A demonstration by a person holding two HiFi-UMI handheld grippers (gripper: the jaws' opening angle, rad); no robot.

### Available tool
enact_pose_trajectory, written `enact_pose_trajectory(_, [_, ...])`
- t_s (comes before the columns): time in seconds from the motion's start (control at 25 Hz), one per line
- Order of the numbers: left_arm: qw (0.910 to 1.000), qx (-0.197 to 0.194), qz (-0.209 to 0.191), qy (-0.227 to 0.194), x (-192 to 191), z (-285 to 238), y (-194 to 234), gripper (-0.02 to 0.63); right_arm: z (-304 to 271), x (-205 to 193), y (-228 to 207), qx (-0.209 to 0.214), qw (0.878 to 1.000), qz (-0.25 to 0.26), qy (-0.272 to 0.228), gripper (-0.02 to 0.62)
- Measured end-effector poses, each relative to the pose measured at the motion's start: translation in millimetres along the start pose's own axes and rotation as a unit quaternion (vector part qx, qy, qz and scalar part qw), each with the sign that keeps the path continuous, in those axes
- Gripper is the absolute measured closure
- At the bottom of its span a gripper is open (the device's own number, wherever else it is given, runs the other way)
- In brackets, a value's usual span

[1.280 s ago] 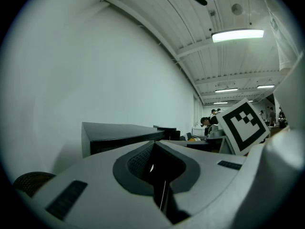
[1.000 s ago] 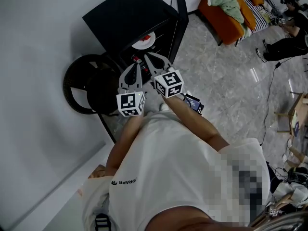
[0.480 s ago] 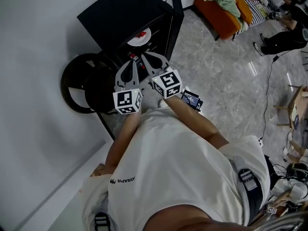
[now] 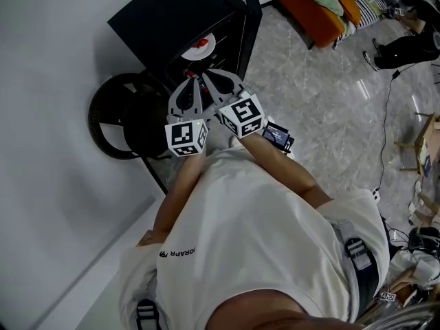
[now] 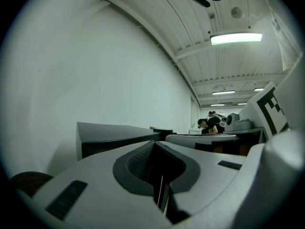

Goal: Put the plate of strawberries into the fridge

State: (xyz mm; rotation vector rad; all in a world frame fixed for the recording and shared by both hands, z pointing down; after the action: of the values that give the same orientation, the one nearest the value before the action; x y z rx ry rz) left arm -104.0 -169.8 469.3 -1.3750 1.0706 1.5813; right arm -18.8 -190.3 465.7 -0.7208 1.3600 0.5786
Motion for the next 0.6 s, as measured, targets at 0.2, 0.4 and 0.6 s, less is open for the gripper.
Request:
enact_pose_trajectory(0.2, [1.0000,0.000,0.001,0.000,-1.1,0.6,-0.4,0.604,3.0,1.5,3.0,0.001,1.000,0.007,-0.002,0.583])
enact_pose_trajectory(0.4, [1.0000,0.000,0.002,0.000,-1.7,1.8,-2.3,0.604,6.4,0.9,3.7,-0.001,1.000,0.009,-0.001,0.582])
enact_pose_trajectory(0.6, [1.0000,-0.003,0.003,-0.002,-1.7,0.6,-5.4,0.604,9.0,1.3,0.7,-0.005,1.000,0.009,-0.001,0.583])
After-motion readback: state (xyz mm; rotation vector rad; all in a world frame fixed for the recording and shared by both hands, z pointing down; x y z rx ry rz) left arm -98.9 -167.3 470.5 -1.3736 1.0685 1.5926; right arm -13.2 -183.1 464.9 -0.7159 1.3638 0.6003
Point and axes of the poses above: the fingertips, and each gripper's own axes: z backward along the fingers, y to its left, x out of its top, the point moved 5 cm from there along z, backward along the fingers, and after that the axes turned 8 degrees about -y, right-handed, at the moved point
